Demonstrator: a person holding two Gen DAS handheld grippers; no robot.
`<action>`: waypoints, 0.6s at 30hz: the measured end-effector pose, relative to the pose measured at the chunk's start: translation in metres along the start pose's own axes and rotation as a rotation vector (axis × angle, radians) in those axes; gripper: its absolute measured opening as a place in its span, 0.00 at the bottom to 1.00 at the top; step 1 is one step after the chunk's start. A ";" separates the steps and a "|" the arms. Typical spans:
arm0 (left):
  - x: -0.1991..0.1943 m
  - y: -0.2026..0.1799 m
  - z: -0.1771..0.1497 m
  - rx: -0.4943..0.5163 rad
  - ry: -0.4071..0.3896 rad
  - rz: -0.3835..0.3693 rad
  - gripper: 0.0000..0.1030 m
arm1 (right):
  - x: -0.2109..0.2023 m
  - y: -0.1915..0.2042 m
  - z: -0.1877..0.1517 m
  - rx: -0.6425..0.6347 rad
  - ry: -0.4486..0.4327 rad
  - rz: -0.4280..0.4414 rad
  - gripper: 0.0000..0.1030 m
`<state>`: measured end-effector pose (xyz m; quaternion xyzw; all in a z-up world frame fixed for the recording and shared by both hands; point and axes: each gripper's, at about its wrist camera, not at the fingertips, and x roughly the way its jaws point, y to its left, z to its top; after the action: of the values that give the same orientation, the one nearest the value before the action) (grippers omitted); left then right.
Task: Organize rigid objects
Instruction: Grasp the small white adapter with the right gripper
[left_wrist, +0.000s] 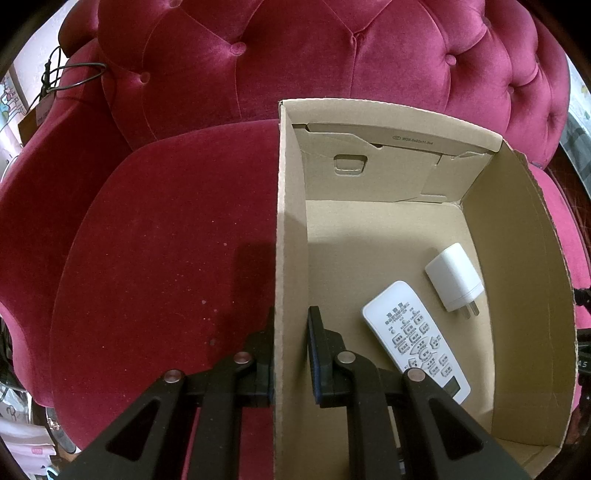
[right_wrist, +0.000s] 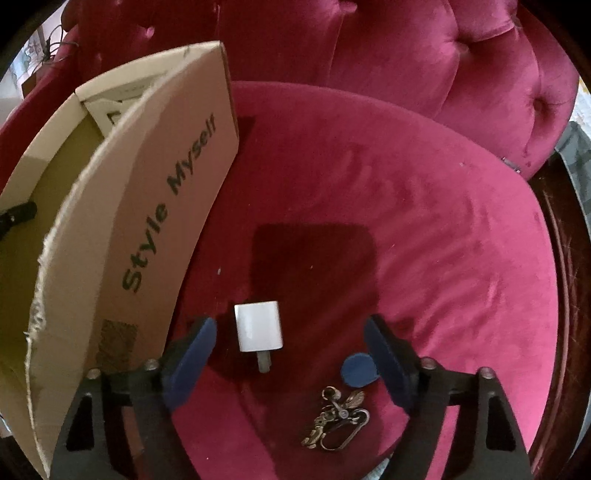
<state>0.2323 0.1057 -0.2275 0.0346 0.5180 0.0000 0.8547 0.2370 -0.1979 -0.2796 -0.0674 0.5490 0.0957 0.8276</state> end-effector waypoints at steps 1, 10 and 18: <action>0.000 0.000 0.000 0.000 0.000 0.001 0.14 | 0.002 0.000 0.000 0.001 0.005 0.004 0.74; 0.000 -0.001 0.000 0.002 0.000 0.004 0.14 | 0.021 -0.005 0.000 0.029 0.048 0.063 0.39; 0.000 -0.002 0.001 0.002 0.003 0.006 0.14 | 0.024 0.008 -0.002 -0.009 0.050 0.043 0.26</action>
<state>0.2331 0.1041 -0.2272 0.0372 0.5191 0.0023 0.8539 0.2425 -0.1885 -0.3024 -0.0614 0.5705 0.1142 0.8110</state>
